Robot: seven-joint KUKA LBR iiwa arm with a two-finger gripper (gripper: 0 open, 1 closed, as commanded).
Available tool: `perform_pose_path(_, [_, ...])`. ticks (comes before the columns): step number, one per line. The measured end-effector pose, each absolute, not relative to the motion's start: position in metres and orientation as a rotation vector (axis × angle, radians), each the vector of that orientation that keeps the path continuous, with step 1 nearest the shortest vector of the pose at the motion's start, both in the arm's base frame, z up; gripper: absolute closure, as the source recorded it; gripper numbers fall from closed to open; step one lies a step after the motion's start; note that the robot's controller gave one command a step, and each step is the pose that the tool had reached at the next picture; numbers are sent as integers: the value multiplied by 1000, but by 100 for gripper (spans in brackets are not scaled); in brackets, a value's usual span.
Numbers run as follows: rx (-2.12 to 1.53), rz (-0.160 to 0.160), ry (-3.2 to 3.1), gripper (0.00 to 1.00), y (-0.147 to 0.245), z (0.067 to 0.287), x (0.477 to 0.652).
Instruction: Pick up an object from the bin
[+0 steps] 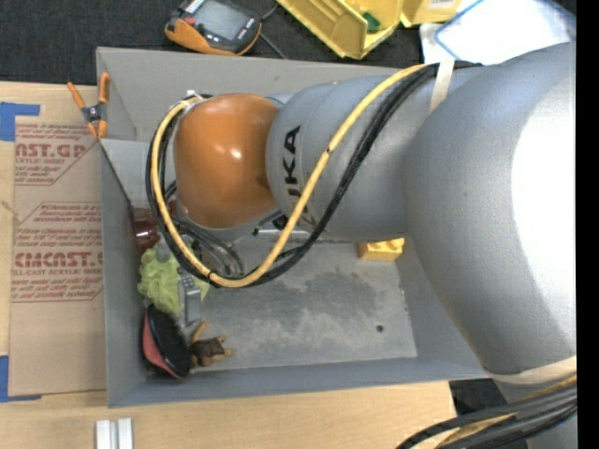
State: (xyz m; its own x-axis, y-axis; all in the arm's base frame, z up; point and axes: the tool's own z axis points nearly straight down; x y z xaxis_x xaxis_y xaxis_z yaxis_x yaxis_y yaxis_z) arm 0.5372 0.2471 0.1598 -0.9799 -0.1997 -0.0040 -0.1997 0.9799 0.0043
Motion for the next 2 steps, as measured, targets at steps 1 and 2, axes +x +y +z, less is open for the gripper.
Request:
perform_pose_path(1, [-601,9,3081,0,248,116,562])
perform_pose_path(2, [-319,14,3124,0,243,74,565])
